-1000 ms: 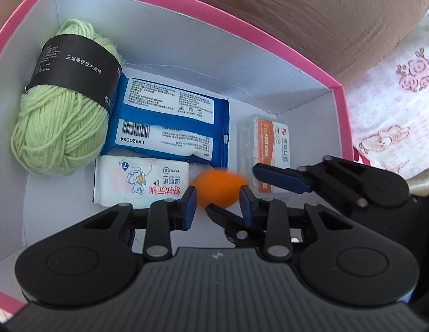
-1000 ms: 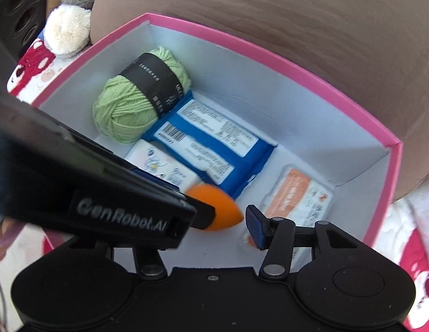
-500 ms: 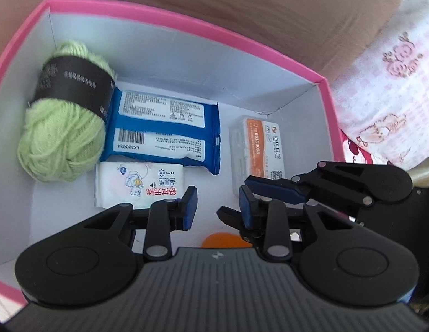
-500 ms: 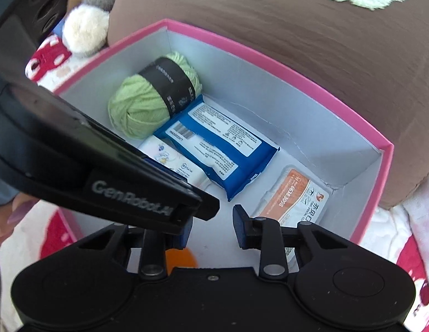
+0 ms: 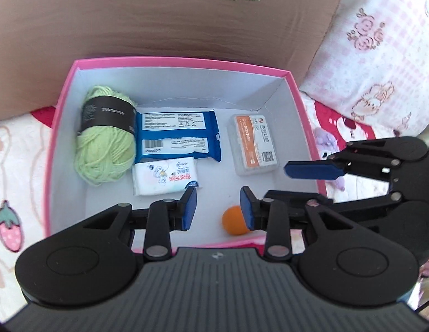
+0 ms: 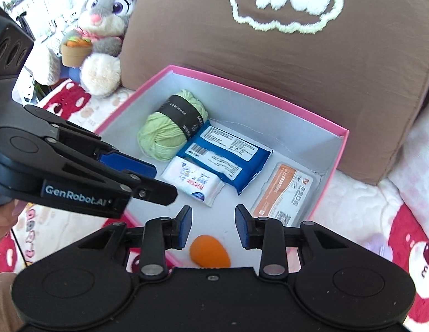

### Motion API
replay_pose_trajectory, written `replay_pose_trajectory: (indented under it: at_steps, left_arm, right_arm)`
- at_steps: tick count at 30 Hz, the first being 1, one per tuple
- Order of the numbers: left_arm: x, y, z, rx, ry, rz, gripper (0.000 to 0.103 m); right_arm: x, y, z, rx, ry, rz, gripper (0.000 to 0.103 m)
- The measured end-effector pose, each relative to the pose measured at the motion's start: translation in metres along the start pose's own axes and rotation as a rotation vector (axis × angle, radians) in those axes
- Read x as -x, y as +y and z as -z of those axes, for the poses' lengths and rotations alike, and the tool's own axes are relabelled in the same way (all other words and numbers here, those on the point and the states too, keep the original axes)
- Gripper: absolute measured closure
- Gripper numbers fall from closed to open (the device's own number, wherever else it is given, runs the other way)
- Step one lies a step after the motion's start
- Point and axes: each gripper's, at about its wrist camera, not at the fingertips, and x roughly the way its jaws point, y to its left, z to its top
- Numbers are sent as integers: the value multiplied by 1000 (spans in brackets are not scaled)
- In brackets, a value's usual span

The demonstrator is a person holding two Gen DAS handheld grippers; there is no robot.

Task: Organize objects
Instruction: 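Lift the left gripper out of the pink box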

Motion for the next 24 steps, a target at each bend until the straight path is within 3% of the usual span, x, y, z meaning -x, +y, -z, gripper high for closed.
replay_pose_trajectory:
  at_steps: [14,24]
  left_arm:
    - [74,-24,31,-102,14,-74,65]
    - [112,-40,63,-119,-7,-56,62]
  right_arm:
    - [93,33,23,53,-103,22,59]
    - [140,53,42,82,-131,24,57]
